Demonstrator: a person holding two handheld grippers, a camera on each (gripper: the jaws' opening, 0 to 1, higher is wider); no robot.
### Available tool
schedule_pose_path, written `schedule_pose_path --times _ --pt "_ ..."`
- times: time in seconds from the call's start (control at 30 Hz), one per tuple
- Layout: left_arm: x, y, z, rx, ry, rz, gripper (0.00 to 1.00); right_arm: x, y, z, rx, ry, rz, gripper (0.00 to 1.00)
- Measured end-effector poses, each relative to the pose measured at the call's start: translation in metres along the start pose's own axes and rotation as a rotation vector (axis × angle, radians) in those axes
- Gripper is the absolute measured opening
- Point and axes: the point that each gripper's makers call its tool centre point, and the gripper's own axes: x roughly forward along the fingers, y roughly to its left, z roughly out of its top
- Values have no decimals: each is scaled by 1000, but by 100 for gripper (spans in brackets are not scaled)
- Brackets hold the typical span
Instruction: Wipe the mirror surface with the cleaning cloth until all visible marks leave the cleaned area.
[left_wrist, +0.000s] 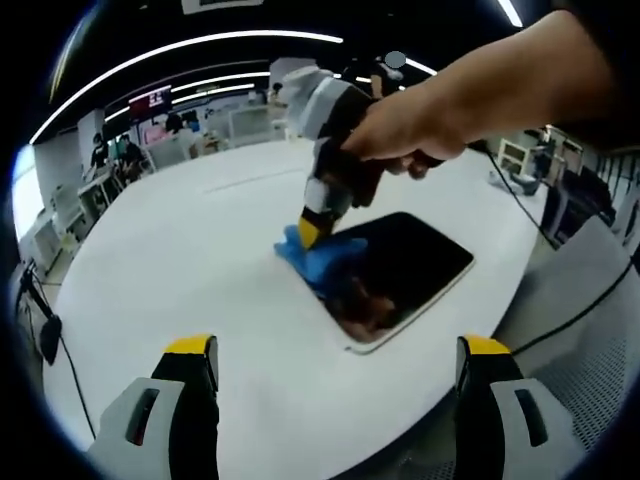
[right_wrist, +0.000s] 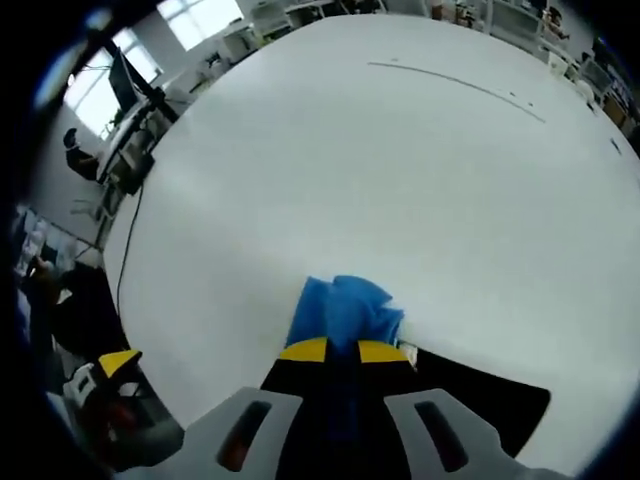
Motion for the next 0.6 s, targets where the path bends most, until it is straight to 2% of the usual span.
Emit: schedule_pose_path --times 0.13,0.27,0.33,0.6 --pt "0 -1 3 13 -11 -3 99 -3 3 -2 -1 -1 -5 3" --pt "-1 0 4 14 -15 6 99 -4 4 -3 -34 -16 -17 3" --pt "-2 3 6 14 -27 18 99 -5 5 -5 -79 -14 -34 3" --pt "-2 4 6 16 -26 28 99 -4 7 -10 -57 -14 -26 3"
